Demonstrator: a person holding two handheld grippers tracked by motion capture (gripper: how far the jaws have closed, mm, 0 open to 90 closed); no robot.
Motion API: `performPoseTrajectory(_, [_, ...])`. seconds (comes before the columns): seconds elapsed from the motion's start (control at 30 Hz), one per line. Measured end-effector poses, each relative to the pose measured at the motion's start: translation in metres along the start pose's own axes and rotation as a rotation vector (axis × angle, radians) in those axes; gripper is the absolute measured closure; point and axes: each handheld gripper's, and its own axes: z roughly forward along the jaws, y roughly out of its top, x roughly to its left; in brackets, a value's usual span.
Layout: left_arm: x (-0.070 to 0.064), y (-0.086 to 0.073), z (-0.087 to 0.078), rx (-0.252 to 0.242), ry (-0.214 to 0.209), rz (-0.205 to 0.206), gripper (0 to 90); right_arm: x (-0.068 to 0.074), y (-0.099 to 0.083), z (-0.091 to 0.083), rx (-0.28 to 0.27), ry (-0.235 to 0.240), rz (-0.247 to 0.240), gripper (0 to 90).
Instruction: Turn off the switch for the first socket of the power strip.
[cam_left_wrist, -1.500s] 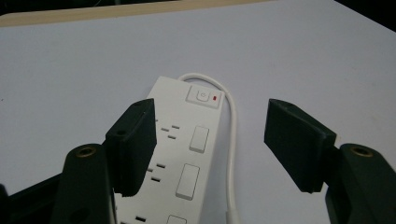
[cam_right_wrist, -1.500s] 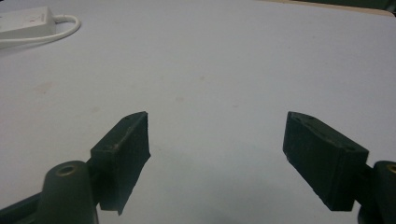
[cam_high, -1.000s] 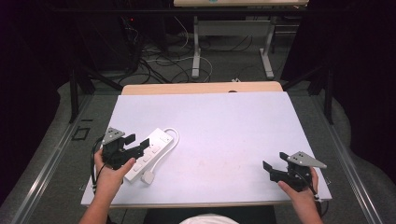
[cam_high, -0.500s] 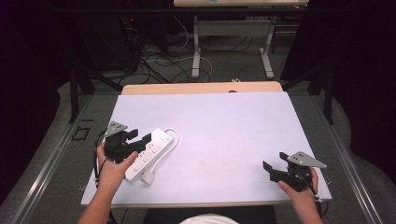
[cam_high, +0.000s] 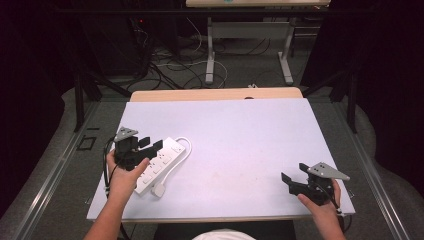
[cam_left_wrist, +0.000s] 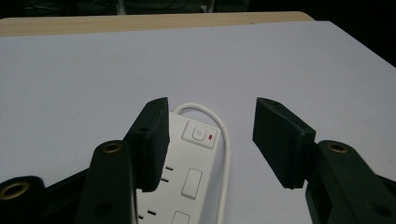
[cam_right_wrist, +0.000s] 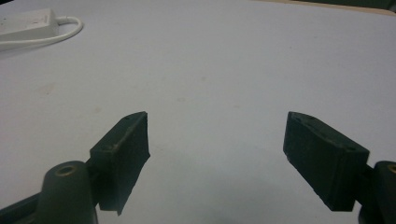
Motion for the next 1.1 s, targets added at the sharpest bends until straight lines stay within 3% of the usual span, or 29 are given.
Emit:
performPoseTrajectory(0.4, [-0.001, 0.002, 0.008, 0.018, 0.011, -0.005, 55.8, 0.000, 0.000, -0.001, 0.007, 0.000, 0.004, 21.6])
performPoseTrajectory(0.63, [-0.003, 0.002, 0.014, 0.041, 0.020, 0.005, 67.2, 0.000, 0.000, 0.000, 0.005, 0.000, 0.003, 21.6])
performPoseTrajectory(1.1, [-0.009, 0.003, 0.029, 0.070, 0.040, 0.022, 71.1, 0.000, 0.000, 0.000, 0.000, 0.001, 0.004, 21.6])
